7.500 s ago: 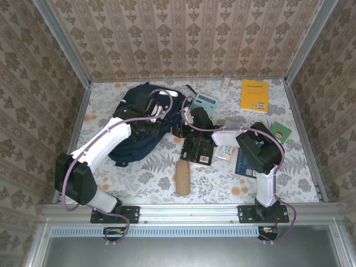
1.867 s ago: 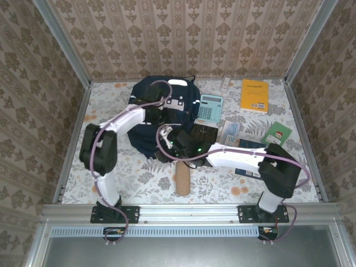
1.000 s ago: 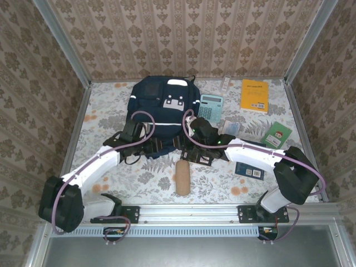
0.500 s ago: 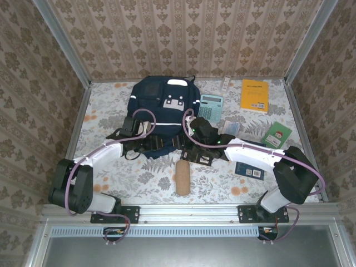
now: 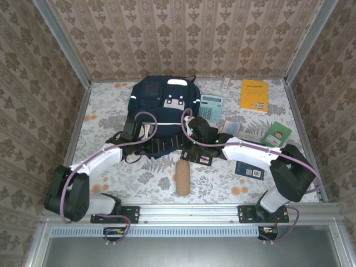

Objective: Pack the student bag

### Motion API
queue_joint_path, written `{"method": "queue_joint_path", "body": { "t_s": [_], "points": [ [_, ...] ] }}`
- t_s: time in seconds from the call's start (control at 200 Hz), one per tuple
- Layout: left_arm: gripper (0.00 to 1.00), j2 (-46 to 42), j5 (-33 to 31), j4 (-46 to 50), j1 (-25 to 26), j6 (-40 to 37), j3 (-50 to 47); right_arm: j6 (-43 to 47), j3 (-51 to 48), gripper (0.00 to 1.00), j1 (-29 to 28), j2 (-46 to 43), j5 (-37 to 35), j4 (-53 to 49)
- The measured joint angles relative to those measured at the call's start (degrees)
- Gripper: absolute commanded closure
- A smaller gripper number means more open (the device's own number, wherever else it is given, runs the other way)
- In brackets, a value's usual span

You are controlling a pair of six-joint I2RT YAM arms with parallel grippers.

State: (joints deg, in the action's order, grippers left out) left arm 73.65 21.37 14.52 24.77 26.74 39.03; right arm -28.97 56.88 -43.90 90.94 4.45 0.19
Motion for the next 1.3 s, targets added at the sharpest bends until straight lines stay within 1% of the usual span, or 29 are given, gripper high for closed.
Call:
{"method": "queue_joint_path", "body": {
  "t_s": [0.15,0.265,0.38,0.43,0.635,0.81,1.085,1.17,1.22,1.3],
  "points": [
    [0.41,-4.74,-1.92,-0.07,0.28,2.75,-3.04,-0.22,5.01,0.45,-0.02,4.7,1.64,-2.99],
    [0.41,-5.14,-2.64,-0.85,0.33,4.28,-4.63,-1.88,8.9,0.47,-0.02,7.63,1.57,-6.78],
    [0.41,-4.92,-3.21,-1.27,0.55,5.05,-5.27,-5.57,11.74,0.49,0.04,10.08,1.36,-11.06],
    [0.41,-4.7,-3.39,-1.46,0.7,5.2,-5.27,-7.34,12.57,0.49,0.11,11.1,1.36,-12.66],
    [0.41,-4.48,-3.43,-1.84,0.7,5.2,-5.27,-14.88,14.19,0.44,0.52,15.15,1.88,-16.55],
    [0.41,-4.48,-3.45,-1.86,0.7,5.2,-5.27,-21.07,15.02,0.42,1.75,17.22,4.0,-15.98],
    [0.41,-4.79,-3.87,-1.75,0.7,5.2,-5.27,-28.79,15.54,0.41,4.17,18.34,7.02,-9.92],
    [0.41,-5.16,-3.96,-1.75,0.7,5.2,-5.27,-30.38,16.9,0.44,4.48,19.69,7.89,-9.77],
    [0.41,-5.25,-4.09,-1.73,0.7,5.18,-5.27,-31.43,17.9,0.47,4.66,20.83,8.5,-9.73],
    [0.41,-5.42,-4.28,-1.62,0.7,5.18,-5.27,-33.31,18.84,0.62,5.03,22.43,9.55,-9.31]
  ]
}}
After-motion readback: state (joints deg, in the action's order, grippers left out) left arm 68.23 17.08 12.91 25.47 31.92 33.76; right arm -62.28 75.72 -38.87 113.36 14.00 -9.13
